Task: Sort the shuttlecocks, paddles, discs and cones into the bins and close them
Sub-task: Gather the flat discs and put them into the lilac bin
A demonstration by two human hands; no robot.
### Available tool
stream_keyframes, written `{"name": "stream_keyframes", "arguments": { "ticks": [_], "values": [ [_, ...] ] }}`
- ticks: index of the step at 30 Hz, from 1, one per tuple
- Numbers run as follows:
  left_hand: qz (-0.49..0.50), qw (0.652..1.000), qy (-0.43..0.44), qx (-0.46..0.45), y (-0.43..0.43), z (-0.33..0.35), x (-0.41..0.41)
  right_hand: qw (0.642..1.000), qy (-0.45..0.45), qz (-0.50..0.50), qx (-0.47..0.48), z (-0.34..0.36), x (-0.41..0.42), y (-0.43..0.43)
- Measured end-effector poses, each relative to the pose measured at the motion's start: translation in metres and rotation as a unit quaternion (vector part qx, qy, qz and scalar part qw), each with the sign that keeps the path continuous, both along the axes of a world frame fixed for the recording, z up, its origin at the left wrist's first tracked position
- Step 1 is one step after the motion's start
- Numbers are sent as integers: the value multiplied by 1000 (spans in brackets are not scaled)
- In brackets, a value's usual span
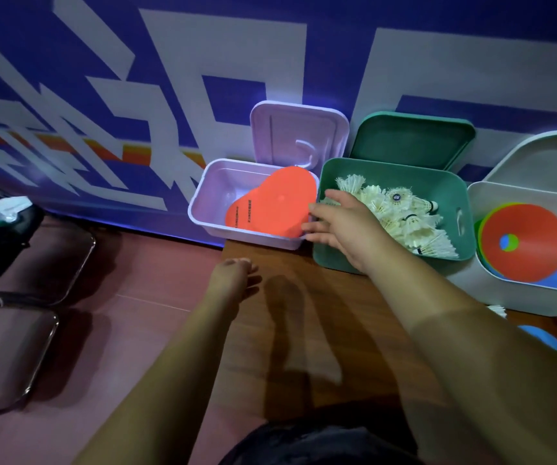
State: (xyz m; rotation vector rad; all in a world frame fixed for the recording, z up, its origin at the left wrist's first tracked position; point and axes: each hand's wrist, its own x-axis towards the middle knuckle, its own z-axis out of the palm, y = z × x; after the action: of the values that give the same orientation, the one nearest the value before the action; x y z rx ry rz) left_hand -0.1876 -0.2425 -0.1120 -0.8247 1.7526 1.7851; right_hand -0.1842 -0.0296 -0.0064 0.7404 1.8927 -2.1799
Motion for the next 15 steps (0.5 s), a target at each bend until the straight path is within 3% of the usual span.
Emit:
{"name": "stream_keyframes", "arguments": {
  "ticks": [3,8,15],
  "values": [
    [-5,1000,-6,-7,-5,-2,1,995,-18,29,92,-6,-6,-9],
    [20,999,19,-20,0,-6,3,992,-68,48,98,-32,24,3],
    [-37,999,17,-24,53,-5,21,988,-111,30,107,-48,70,57]
  ]
}}
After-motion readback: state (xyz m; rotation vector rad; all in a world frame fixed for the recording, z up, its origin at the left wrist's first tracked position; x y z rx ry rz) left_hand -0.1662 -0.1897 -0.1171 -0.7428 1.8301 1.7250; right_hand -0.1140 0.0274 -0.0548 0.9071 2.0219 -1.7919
